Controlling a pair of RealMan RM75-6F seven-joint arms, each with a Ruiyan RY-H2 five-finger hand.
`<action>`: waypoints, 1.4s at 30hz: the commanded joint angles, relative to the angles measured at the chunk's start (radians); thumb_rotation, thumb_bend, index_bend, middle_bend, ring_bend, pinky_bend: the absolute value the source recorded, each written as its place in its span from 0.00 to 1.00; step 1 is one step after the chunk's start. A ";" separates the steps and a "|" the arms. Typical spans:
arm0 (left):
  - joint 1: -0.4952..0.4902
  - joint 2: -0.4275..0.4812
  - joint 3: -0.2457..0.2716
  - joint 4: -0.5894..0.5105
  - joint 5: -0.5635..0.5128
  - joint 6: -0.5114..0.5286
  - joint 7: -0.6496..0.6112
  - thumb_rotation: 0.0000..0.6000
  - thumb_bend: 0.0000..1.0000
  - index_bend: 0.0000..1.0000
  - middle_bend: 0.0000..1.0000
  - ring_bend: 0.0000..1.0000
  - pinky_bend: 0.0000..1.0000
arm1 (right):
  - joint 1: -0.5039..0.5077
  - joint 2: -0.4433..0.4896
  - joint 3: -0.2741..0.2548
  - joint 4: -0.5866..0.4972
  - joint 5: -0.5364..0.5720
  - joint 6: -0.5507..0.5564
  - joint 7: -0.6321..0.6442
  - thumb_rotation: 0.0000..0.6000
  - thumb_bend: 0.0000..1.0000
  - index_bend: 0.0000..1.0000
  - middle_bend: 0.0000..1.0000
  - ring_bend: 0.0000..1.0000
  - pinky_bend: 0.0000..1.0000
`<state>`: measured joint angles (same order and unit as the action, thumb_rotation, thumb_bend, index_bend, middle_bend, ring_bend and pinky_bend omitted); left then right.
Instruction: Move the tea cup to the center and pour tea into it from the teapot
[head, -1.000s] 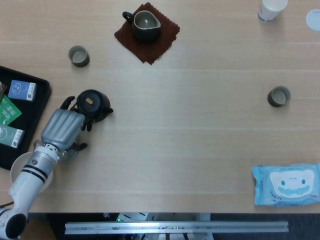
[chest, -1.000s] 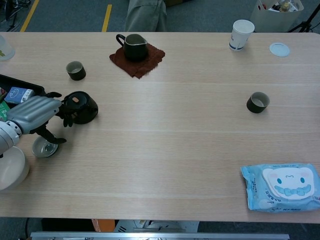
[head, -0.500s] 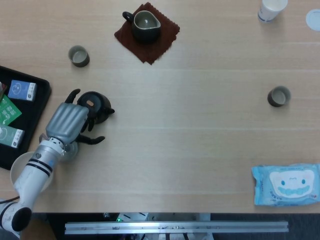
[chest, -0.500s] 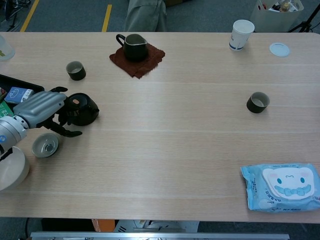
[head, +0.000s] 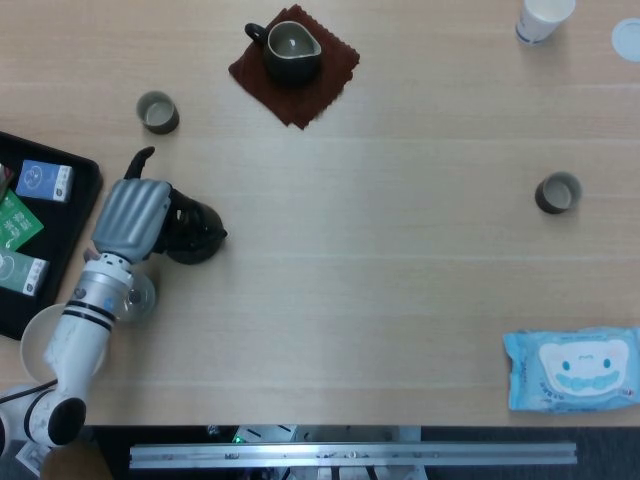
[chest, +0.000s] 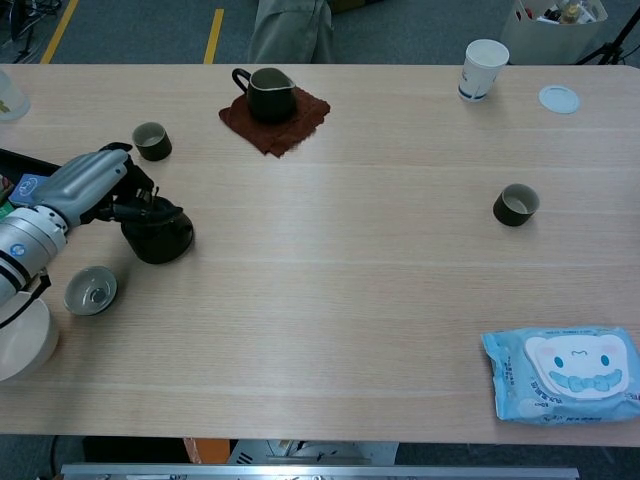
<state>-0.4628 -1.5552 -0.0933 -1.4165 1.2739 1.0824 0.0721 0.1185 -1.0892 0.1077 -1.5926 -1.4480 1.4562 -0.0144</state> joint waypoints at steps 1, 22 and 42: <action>0.005 -0.012 -0.013 0.008 -0.001 0.025 0.002 0.46 0.15 0.94 0.96 0.81 0.04 | 0.001 -0.001 0.000 0.000 0.000 -0.001 0.000 1.00 0.33 0.31 0.36 0.30 0.36; 0.051 -0.038 -0.084 0.038 0.014 0.212 0.041 0.87 0.23 1.00 1.00 0.90 0.05 | 0.021 0.005 -0.007 -0.010 -0.031 -0.020 -0.017 1.00 0.33 0.31 0.36 0.30 0.36; 0.068 0.045 -0.073 -0.041 0.105 0.286 0.076 0.96 0.27 1.00 1.00 0.90 0.05 | 0.171 0.049 -0.028 -0.061 -0.003 -0.298 -0.186 1.00 0.21 0.31 0.34 0.29 0.36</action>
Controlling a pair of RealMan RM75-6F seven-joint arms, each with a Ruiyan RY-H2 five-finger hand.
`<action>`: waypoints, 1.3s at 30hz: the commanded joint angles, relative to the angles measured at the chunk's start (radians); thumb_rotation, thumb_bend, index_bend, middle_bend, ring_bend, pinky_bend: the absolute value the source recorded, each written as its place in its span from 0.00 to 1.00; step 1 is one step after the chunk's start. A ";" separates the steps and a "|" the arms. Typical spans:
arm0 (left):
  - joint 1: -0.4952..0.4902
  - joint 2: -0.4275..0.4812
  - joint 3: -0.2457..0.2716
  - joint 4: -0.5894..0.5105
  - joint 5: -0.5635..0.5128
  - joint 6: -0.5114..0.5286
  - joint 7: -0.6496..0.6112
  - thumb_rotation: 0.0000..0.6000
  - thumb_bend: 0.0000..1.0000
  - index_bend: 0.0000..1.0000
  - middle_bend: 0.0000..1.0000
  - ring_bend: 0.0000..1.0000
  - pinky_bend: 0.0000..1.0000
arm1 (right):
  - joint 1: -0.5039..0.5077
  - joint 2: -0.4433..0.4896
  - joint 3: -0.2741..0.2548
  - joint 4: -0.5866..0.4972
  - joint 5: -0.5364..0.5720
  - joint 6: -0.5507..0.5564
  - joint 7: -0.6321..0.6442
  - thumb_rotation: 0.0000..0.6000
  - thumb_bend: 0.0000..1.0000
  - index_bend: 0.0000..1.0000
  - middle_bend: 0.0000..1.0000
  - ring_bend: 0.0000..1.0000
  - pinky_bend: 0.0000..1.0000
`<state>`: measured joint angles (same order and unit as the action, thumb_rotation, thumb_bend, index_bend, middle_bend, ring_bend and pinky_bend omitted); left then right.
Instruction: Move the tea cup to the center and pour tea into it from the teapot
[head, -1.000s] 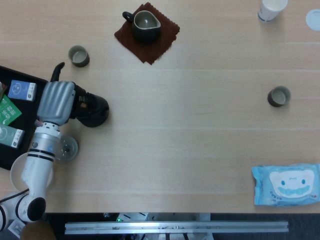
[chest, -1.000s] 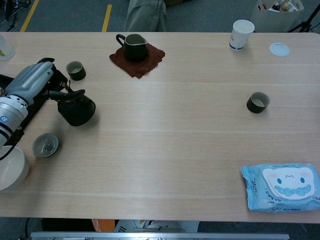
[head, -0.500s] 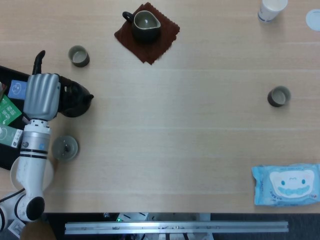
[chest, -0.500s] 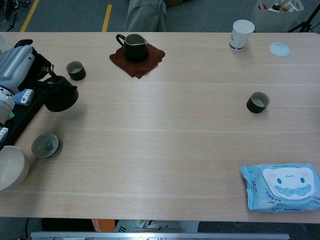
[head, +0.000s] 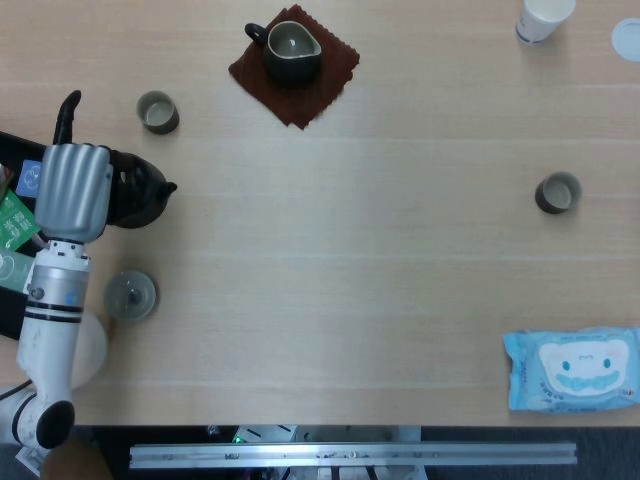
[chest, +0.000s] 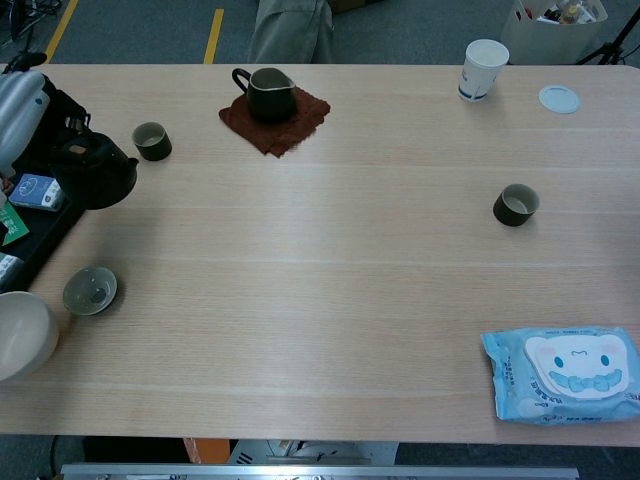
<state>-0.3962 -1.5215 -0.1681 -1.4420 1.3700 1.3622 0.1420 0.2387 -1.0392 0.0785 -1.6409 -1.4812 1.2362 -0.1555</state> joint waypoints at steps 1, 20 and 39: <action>0.002 0.017 0.002 -0.024 0.012 0.008 0.009 0.96 0.27 1.00 1.00 0.90 0.05 | 0.063 -0.005 0.003 -0.013 0.039 -0.101 -0.055 1.00 0.19 0.31 0.34 0.29 0.36; 0.028 0.095 0.021 -0.157 0.055 0.041 0.034 0.90 0.27 1.00 1.00 0.89 0.05 | 0.264 -0.253 0.008 0.206 0.239 -0.382 -0.262 1.00 0.13 0.29 0.30 0.24 0.34; 0.040 0.116 0.027 -0.180 0.056 0.033 0.010 0.86 0.27 1.00 1.00 0.89 0.05 | 0.353 -0.443 -0.019 0.411 0.350 -0.453 -0.379 1.00 0.13 0.29 0.30 0.24 0.34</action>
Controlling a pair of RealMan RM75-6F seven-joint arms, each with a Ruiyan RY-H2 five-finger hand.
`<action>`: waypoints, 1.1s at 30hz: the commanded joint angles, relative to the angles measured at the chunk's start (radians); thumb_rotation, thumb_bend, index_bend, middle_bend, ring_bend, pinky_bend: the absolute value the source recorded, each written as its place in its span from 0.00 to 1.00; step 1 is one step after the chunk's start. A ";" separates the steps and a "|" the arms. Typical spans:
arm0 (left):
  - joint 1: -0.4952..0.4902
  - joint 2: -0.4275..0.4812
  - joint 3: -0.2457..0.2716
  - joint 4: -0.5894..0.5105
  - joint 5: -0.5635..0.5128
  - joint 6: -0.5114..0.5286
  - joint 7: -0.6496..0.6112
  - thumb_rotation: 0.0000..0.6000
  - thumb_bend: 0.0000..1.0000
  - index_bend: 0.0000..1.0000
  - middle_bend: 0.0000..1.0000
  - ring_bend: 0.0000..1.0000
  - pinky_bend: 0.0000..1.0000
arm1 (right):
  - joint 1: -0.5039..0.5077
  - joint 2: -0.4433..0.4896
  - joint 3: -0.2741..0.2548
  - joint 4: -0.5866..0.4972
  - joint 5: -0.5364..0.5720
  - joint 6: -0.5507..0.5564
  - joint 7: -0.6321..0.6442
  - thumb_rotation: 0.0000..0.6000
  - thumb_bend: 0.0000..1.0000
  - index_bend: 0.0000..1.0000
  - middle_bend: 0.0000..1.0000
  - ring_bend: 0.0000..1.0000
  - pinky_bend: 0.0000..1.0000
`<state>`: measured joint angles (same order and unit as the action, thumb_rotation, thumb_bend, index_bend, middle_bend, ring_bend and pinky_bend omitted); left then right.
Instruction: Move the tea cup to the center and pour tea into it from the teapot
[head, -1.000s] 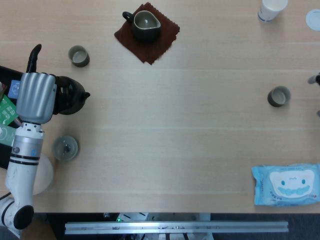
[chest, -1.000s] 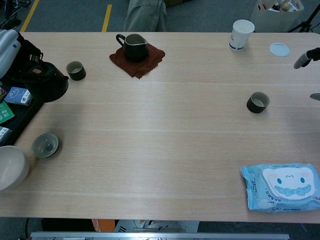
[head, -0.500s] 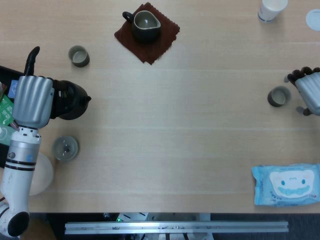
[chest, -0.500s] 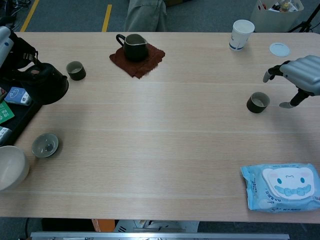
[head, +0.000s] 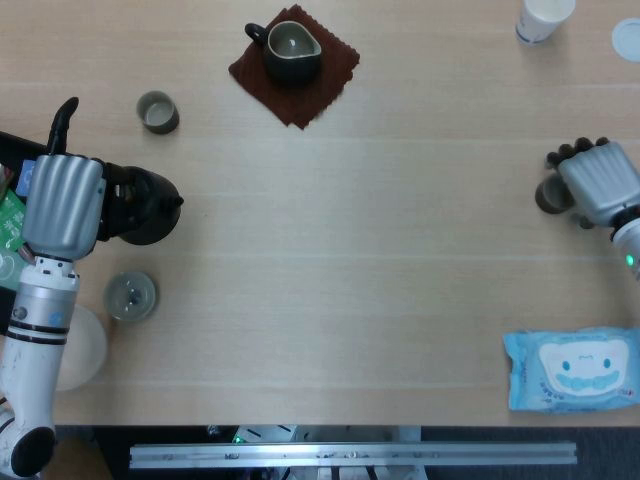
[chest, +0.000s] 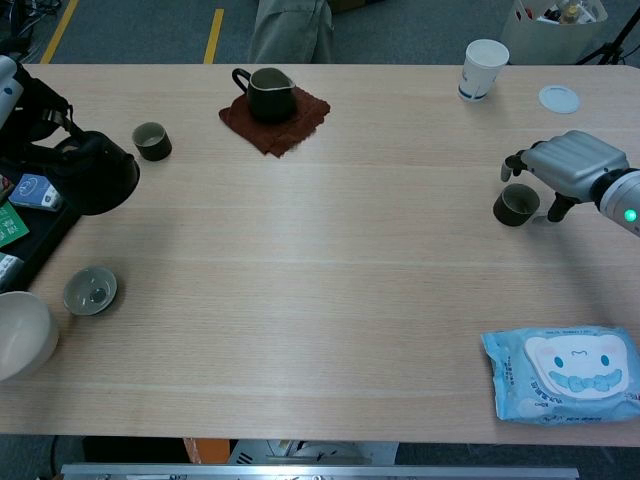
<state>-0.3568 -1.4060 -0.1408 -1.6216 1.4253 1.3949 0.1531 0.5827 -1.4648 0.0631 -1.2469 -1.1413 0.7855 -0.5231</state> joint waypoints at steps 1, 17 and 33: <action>0.001 0.000 0.000 0.000 0.000 0.001 -0.003 0.86 0.27 1.00 1.00 0.89 0.05 | 0.012 -0.026 -0.004 0.024 0.013 -0.002 -0.017 1.00 0.14 0.29 0.30 0.24 0.34; 0.009 0.008 0.001 -0.005 -0.004 -0.004 -0.017 0.87 0.27 1.00 1.00 0.88 0.05 | 0.040 -0.052 -0.008 0.025 0.050 0.009 -0.048 1.00 0.28 0.45 0.40 0.39 0.38; 0.005 0.034 -0.003 -0.038 0.006 -0.006 0.013 0.86 0.27 1.00 1.00 0.88 0.05 | 0.190 -0.084 0.073 -0.114 0.098 -0.049 -0.078 1.00 0.28 0.46 0.40 0.39 0.38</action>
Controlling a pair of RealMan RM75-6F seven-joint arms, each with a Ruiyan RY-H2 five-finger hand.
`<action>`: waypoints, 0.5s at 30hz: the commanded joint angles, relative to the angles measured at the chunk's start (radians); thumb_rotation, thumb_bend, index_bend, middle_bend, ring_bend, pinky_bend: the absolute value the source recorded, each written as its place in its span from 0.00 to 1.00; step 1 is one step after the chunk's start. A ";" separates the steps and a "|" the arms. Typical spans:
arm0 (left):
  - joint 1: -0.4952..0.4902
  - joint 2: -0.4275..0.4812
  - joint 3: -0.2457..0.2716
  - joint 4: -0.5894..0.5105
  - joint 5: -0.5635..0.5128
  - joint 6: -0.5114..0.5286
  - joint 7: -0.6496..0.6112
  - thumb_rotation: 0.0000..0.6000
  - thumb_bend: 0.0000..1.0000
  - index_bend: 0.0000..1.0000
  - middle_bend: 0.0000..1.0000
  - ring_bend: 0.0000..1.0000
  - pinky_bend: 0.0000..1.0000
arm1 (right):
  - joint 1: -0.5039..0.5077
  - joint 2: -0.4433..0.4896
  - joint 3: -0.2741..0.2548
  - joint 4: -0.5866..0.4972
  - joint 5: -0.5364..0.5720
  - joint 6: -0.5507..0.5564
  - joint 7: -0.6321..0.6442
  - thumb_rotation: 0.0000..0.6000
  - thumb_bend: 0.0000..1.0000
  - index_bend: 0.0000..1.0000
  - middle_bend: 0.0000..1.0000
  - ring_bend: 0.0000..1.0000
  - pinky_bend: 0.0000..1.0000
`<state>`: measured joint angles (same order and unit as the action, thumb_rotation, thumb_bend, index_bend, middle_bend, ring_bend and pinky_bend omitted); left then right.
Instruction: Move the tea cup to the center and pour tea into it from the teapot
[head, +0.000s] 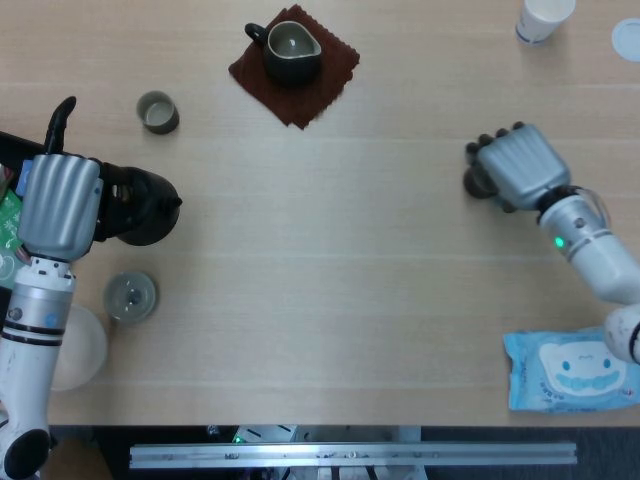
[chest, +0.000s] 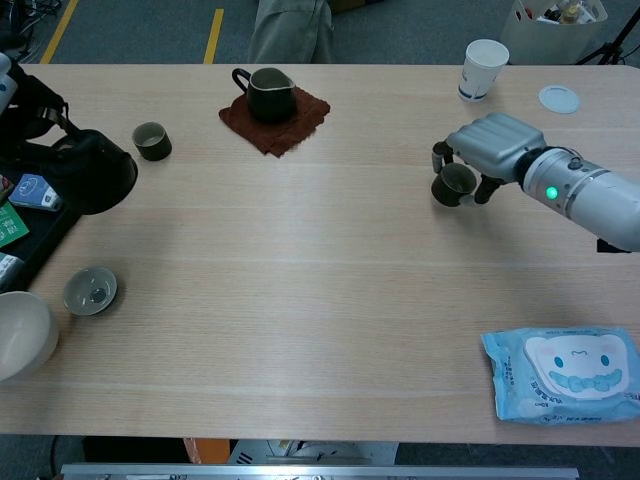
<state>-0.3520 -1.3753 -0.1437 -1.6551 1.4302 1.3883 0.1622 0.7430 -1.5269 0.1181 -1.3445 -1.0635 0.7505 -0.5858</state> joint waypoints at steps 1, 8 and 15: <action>0.000 0.005 0.000 -0.007 0.002 0.000 0.007 0.86 0.27 1.00 1.00 0.88 0.05 | 0.042 -0.031 0.024 -0.019 0.029 -0.017 -0.021 1.00 0.28 0.46 0.40 0.39 0.38; 0.001 0.022 0.001 -0.032 0.006 0.002 0.027 0.87 0.27 1.00 1.00 0.88 0.05 | 0.144 -0.123 0.066 -0.014 0.094 -0.036 -0.055 1.00 0.28 0.46 0.40 0.39 0.38; 0.000 0.033 -0.002 -0.049 0.007 0.004 0.038 0.87 0.27 1.00 1.00 0.88 0.05 | 0.243 -0.204 0.088 0.017 0.180 -0.051 -0.103 1.00 0.28 0.46 0.40 0.39 0.38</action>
<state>-0.3514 -1.3427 -0.1453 -1.7043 1.4373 1.3920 0.1999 0.9677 -1.7138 0.2011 -1.3374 -0.9015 0.7040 -0.6736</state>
